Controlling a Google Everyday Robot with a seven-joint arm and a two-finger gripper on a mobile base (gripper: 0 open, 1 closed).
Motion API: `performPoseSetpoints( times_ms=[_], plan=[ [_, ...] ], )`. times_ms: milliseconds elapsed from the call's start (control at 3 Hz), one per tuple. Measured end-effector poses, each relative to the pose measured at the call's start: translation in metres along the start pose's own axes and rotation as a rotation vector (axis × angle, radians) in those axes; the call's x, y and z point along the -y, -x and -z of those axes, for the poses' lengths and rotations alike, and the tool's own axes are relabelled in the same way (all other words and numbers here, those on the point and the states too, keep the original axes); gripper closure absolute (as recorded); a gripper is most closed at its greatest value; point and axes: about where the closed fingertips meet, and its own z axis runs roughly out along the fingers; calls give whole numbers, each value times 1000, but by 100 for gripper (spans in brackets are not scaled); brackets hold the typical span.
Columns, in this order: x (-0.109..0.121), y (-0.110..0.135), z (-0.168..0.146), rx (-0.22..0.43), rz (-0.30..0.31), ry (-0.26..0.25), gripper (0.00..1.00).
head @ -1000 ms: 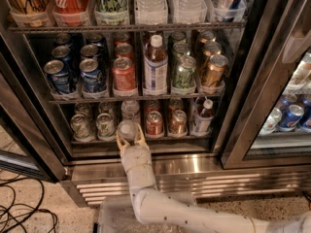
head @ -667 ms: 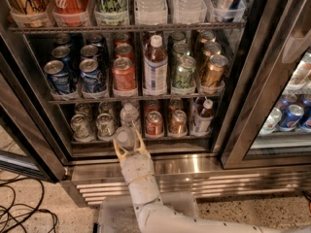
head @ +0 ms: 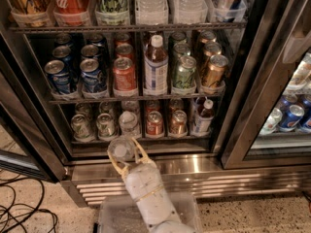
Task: Pick water bottle from bottom shelf of fridge
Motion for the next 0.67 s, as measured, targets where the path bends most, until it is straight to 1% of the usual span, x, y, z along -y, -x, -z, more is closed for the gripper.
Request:
performPoseSetpoints(
  times_ms=[333,667],
  plan=[
    [30,29,16,-23,-30,76,100],
    [108,75,7,-48,-30,42,100]
  ],
)
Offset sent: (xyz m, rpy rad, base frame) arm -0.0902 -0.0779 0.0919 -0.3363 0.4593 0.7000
